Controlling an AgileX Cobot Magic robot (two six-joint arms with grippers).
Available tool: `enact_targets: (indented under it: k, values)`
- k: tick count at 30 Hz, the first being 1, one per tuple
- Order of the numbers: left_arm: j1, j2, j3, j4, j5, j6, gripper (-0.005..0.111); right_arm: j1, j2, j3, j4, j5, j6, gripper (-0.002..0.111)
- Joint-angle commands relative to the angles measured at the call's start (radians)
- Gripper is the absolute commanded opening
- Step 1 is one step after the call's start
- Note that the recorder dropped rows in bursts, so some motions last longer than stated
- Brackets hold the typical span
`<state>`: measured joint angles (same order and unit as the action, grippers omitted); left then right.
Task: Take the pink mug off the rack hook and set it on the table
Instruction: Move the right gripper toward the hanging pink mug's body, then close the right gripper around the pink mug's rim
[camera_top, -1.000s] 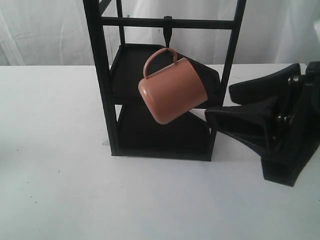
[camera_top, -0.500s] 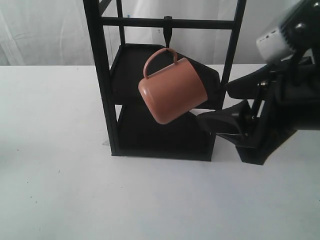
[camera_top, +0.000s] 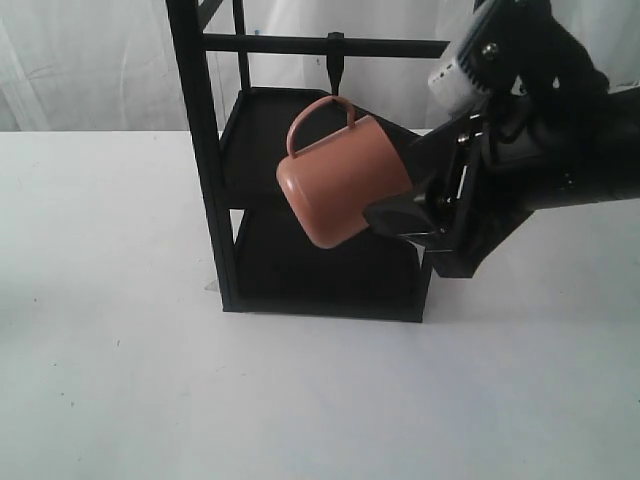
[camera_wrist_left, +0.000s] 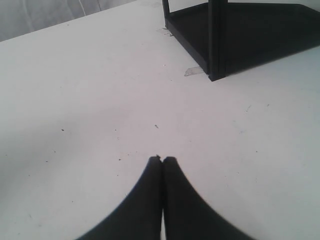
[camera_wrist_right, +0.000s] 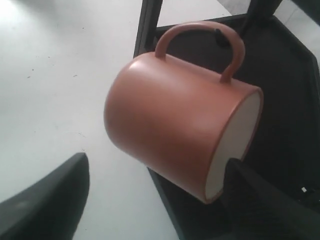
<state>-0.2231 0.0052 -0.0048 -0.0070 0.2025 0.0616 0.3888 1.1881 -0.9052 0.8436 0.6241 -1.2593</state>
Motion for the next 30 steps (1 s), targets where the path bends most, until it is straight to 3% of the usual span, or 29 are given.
enact_targets:
  k: [1, 10, 30]
  values:
    - [0.003, -0.005, 0.005, -0.003, 0.001, -0.006, 0.0, 0.0, 0.039, -0.023, 0.057, 0.01, -0.064, 0.069]
    - [0.003, -0.005, 0.005, -0.003, 0.001, -0.006, 0.0, 0.0, 0.102, -0.029, 0.196, 0.14, -0.166, 0.068]
    - [0.003, -0.005, 0.005, -0.003, 0.001, -0.006, 0.0, 0.0, 0.2, -0.029, 0.4, 0.108, -0.28, 0.068]
